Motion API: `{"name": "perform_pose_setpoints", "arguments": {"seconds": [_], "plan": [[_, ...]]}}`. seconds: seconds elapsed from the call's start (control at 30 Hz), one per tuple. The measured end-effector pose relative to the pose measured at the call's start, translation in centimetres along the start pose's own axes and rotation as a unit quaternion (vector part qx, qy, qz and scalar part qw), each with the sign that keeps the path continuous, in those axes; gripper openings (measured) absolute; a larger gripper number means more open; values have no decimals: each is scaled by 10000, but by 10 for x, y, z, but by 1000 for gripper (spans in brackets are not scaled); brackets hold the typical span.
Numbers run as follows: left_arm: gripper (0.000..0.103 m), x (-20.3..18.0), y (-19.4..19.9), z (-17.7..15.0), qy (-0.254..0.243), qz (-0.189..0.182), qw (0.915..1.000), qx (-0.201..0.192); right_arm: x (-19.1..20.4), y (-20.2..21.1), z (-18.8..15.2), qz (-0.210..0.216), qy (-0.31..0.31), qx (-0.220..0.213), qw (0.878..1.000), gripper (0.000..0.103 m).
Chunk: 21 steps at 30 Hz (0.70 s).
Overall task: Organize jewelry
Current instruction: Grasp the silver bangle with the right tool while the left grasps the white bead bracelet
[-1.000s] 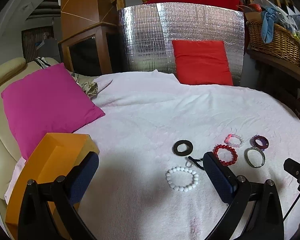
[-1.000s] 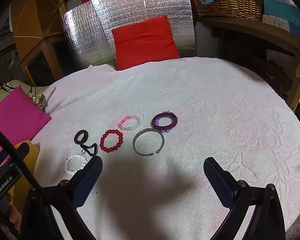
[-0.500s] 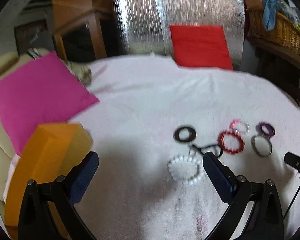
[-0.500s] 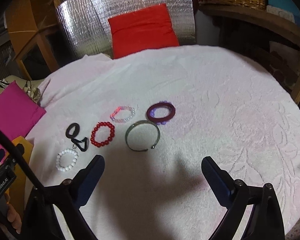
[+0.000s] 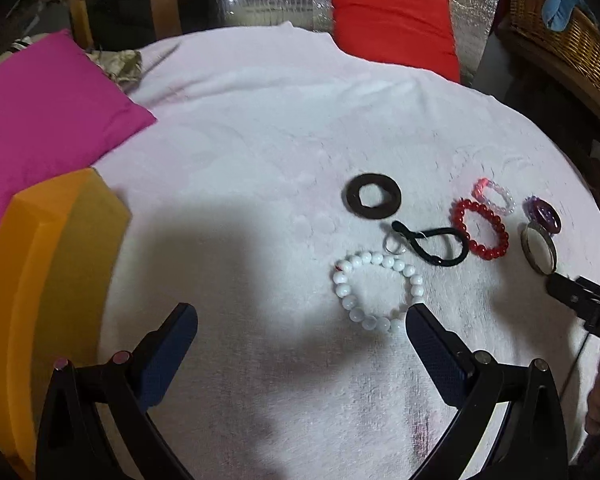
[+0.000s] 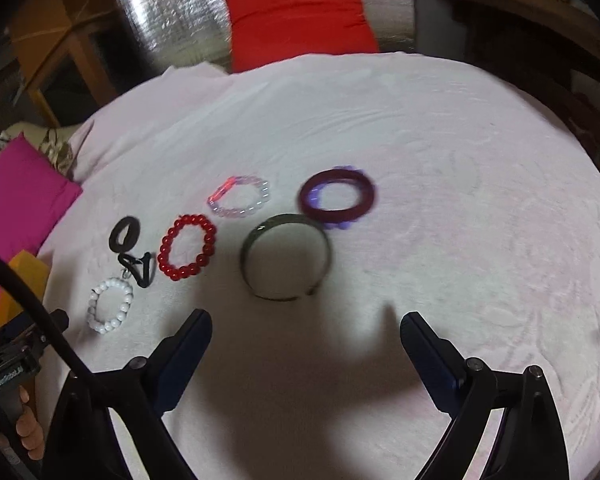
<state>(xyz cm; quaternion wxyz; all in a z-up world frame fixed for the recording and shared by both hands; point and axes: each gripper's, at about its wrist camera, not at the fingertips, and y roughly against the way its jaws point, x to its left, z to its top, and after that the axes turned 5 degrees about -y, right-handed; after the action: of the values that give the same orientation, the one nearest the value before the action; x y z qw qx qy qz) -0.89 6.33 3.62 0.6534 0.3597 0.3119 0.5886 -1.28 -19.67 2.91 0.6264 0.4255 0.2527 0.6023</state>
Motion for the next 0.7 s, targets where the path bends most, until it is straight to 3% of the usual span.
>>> {"name": "perform_pose_setpoints", "arguments": {"seconds": [0.07, 0.23, 0.33, 0.47, 0.57, 0.7], "plan": [[103, -1, -5, 1, -25, -122, 9999, 93, 7, -11, 2, -111, 132, 66, 9998, 97], [103, -6, -17, 4, -36, -466, 9987, 194, 15, -23, 5, -524, 372, -148, 9978, 83], [103, -14, -24, 5, -85, -579, 9980, 250, 15, -24, 5, -547, 356, -260, 9975, 74], [100, -30, -30, 6, -309, -662, 9969, 284, 13, -25, 12, -552, 316, -378, 9973, 54], [90, -40, -32, 6, -499, -592, 9967, 232, 8, -24, 14, -468, 232, -416, 9978, 51], [63, -47, -31, 7, -654, -481, 9966, 114, -3, -19, 13, -333, 93, -436, 9984, 50]]}}
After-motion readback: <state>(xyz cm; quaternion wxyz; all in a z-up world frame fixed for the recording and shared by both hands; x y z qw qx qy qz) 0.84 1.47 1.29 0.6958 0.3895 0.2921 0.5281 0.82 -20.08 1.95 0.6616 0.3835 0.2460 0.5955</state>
